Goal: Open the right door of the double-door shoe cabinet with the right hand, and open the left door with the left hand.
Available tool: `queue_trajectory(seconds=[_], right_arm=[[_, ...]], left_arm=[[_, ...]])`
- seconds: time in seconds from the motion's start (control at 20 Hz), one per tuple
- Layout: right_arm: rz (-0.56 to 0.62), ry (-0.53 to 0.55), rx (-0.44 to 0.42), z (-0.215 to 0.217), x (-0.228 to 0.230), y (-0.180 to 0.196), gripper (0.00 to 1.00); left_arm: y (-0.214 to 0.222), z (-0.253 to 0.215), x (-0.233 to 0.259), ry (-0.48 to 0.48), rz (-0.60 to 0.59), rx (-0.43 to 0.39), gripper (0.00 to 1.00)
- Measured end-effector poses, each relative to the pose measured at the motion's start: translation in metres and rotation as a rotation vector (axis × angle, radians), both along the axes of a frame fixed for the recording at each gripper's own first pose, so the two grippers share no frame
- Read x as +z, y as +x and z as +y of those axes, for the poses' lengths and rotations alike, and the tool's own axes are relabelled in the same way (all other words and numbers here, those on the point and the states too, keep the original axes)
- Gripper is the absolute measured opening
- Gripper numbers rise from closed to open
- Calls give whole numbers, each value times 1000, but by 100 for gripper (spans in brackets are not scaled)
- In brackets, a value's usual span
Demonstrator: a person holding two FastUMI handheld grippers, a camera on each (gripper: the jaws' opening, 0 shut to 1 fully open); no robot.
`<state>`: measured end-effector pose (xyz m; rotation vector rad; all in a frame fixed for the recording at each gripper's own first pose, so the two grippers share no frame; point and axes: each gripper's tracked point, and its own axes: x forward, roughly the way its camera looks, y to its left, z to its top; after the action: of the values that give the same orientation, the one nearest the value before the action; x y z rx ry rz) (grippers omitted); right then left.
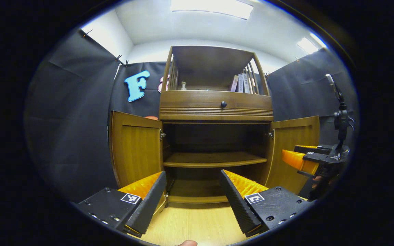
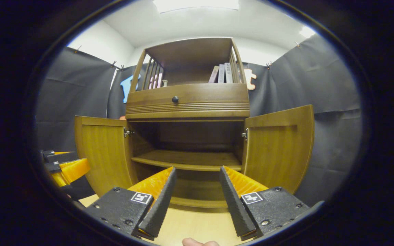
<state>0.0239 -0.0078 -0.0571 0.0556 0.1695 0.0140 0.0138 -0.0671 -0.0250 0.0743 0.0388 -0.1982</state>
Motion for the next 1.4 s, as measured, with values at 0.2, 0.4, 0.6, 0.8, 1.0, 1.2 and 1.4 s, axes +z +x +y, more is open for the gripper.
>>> queue_trajectory(seconds=[0.2, 0.4, 0.6, 0.8, 1.0, 1.2, 1.4], right_arm=[[-11, -4, 13, 0, 6, -5, 81], [-44, -7, 31, 3, 12, -8, 81], [-70, -4, 52, 5, 17, -11, 82], [-77, -1, 78, 4, 15, -6, 83], [-81, 1, 97, 8, 15, 2, 83], [-74, 13, 102, 10, 18, 16, 83], [-75, 11, 100, 12, 19, 23, 83]], left_arm=[[-4, 0, 3, -5, -3, 17, 95], [-6, 10, 9, -9, -16, 57, 95], [-6, 12, 8, -9, -17, 82, 95], [-4, 16, 11, -2, -24, 101, 95], [-3, 18, 14, 9, -38, 113, 95], [0, 20, 13, 13, -38, 118, 95], [3, 21, 13, 16, -35, 120, 95]])
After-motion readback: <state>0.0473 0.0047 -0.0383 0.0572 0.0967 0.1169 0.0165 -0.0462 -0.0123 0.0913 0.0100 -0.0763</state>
